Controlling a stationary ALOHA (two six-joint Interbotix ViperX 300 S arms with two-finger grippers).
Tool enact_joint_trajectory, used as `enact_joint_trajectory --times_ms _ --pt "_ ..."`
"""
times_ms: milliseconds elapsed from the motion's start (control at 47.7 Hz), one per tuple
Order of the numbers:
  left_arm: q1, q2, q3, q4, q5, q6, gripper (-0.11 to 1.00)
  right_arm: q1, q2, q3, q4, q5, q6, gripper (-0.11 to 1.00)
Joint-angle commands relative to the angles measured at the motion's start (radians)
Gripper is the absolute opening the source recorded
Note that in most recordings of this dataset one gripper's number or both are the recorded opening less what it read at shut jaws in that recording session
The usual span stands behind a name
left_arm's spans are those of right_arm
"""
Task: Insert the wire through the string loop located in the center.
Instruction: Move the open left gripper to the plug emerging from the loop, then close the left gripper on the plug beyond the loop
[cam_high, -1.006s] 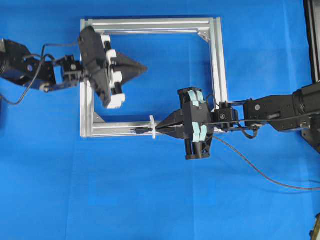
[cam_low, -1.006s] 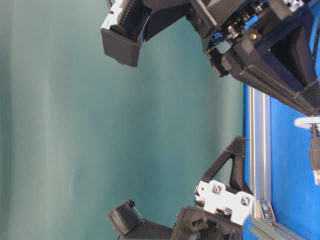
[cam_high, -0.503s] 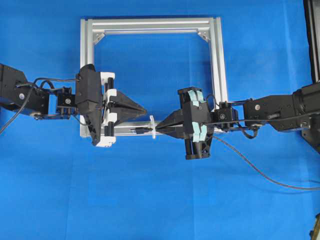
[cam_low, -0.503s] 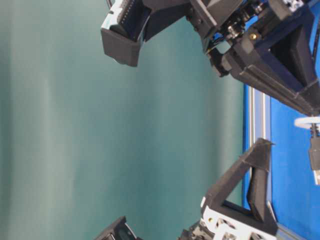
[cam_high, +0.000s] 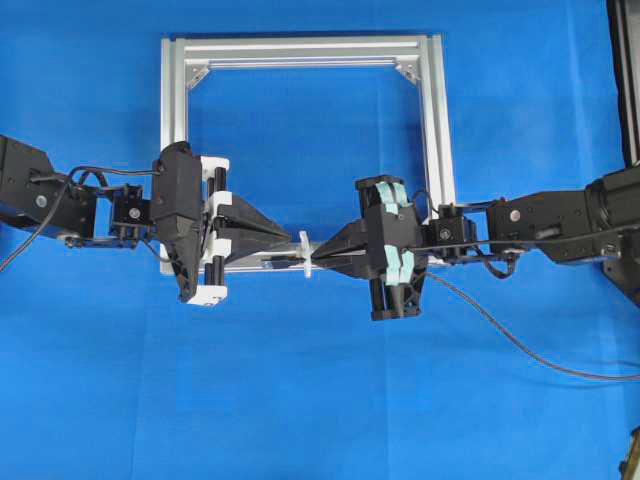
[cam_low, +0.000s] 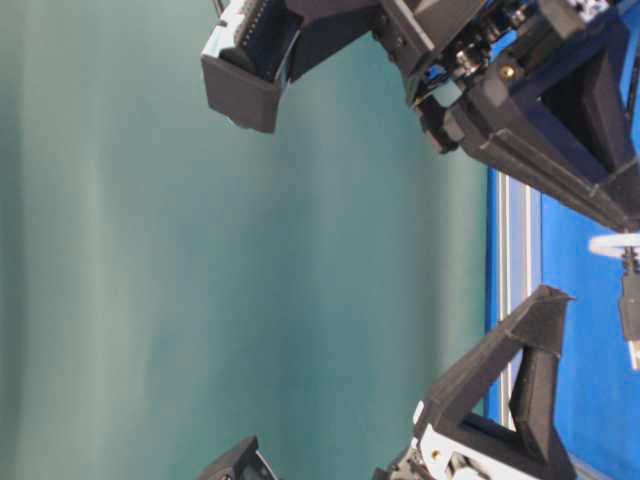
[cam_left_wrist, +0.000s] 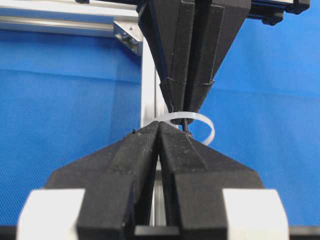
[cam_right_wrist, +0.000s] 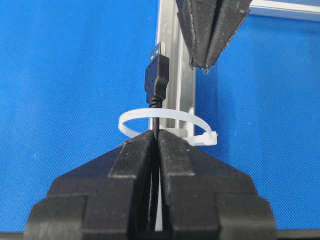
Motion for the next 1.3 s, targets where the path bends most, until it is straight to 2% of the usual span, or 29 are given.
enact_joint_trajectory --times_ms 0,251,335,524,629,1278 --pt "-0.005 -0.026 -0.009 0.005 -0.005 0.002 0.0 0.0 -0.012 -0.015 0.0 -0.011 -0.002 -0.02" --pt "-0.02 -0.026 -0.009 0.005 -0.005 0.0 0.03 0.002 -0.012 -0.017 0.0 -0.011 -0.003 -0.02" --pt "-0.021 -0.026 -0.008 0.005 -0.003 -0.009 0.2 0.002 -0.012 -0.017 -0.002 -0.011 -0.003 -0.02" --pt "-0.021 -0.025 -0.014 0.005 0.002 -0.011 0.76 0.002 -0.012 -0.017 -0.002 -0.011 -0.003 -0.02" --pt "-0.021 -0.023 -0.017 0.005 0.008 -0.011 0.92 0.0 -0.012 -0.017 -0.002 -0.009 -0.003 -0.02" --pt "-0.021 0.018 -0.017 0.005 0.087 -0.012 0.91 0.002 -0.012 -0.018 -0.002 -0.009 -0.005 -0.02"
